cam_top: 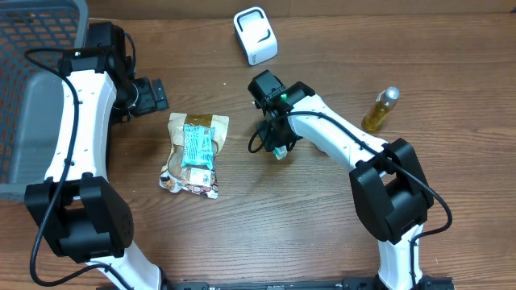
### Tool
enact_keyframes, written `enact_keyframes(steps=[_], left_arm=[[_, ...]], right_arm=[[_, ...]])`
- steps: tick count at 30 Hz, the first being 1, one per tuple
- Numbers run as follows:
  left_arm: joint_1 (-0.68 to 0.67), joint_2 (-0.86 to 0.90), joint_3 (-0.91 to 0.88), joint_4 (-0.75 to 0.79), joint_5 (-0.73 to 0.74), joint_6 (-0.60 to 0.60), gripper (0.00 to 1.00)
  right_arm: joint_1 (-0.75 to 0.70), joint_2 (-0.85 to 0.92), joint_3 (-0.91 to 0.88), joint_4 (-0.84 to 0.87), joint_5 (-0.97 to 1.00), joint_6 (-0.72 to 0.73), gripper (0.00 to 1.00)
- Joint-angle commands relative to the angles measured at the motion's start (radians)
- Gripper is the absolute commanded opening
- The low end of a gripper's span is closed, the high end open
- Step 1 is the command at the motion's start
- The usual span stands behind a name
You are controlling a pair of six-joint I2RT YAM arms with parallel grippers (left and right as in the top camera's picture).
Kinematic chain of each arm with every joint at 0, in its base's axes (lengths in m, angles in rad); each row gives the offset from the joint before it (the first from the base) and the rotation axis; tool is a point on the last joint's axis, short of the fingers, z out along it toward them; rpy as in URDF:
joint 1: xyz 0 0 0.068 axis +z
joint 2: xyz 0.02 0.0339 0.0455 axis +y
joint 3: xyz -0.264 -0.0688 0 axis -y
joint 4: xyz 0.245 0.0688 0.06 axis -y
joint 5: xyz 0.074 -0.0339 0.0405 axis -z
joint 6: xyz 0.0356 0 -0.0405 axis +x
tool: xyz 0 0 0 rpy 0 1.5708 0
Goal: Scan the item barcode
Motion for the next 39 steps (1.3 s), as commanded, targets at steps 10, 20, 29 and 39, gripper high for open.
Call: enact_keyframes(steps=[10, 20, 29, 39], left_arm=[[-0.007, -0.006, -0.002, -0.001, 0.007, 0.015, 1.0], [-0.007, -0.006, -0.002, -0.001, 0.007, 0.015, 0.99], [-0.007, -0.006, -0.002, -0.001, 0.007, 0.015, 1.0], [-0.007, -0.006, -0.002, -0.001, 0.007, 0.015, 1.0]], right_arm=[[0.003, -0.006, -0.059, 0.05, 0.01, 0.002, 0.4], [0.003, -0.006, -0.059, 0.063, 0.01, 0.002, 0.27], [0.003, -0.006, -0.059, 0.063, 0.01, 0.002, 0.27], [0.003, -0.006, -0.059, 0.06, 0.01, 0.002, 0.23]])
